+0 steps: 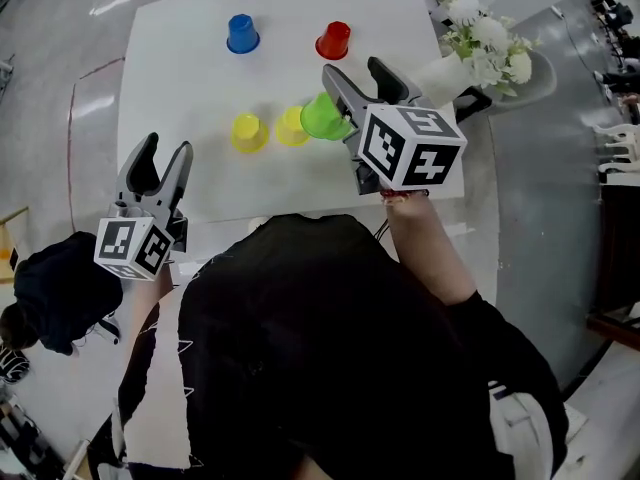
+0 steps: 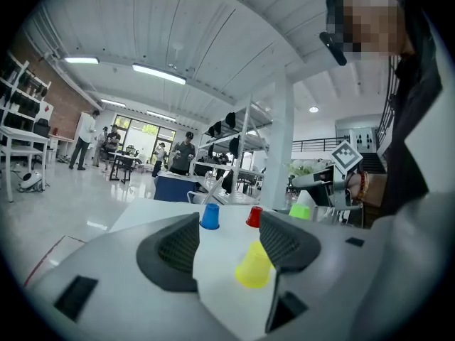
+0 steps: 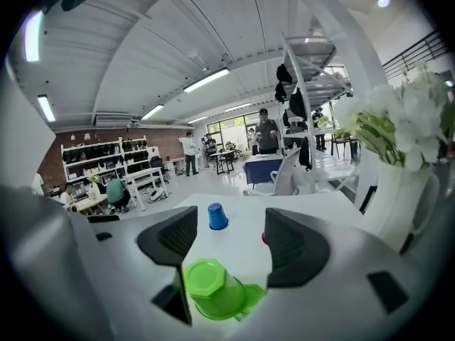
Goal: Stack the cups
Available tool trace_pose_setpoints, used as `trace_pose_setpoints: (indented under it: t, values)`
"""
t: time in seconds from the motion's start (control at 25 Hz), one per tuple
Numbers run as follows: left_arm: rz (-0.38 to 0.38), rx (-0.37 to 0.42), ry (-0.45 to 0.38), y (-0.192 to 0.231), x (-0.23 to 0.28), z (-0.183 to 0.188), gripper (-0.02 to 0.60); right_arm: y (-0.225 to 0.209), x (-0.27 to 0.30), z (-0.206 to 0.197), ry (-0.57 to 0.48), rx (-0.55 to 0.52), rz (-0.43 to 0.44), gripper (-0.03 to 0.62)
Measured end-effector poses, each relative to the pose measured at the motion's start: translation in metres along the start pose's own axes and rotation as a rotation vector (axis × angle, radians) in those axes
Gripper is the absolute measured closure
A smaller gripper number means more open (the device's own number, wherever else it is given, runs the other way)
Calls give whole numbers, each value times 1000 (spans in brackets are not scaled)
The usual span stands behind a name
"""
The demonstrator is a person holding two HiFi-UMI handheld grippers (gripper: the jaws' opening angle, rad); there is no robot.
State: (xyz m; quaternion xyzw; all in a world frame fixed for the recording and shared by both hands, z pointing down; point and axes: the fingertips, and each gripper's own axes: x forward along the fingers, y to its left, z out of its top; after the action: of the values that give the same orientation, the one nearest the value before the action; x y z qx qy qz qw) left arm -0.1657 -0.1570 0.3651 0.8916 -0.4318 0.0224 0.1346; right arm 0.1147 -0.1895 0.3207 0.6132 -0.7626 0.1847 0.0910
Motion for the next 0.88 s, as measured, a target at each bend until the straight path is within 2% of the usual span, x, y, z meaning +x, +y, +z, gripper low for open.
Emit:
trace_pose_setpoints:
  t: [0.2,0.44,0.64,0.88]
  values:
    - [-42,15,0,13,13,8,307,-16,4,4,12,-8,-47,281]
    - [-26,-20,11,28,18,1,305,-34,20,3,68,-74,-54,283]
    - [35,-46,26,33,19,-6,305,-49,47,-9,129,-142,-20,286]
    - [158,-58,24,35,9,-3,304,-72,84,-24,175,-149,31,286]
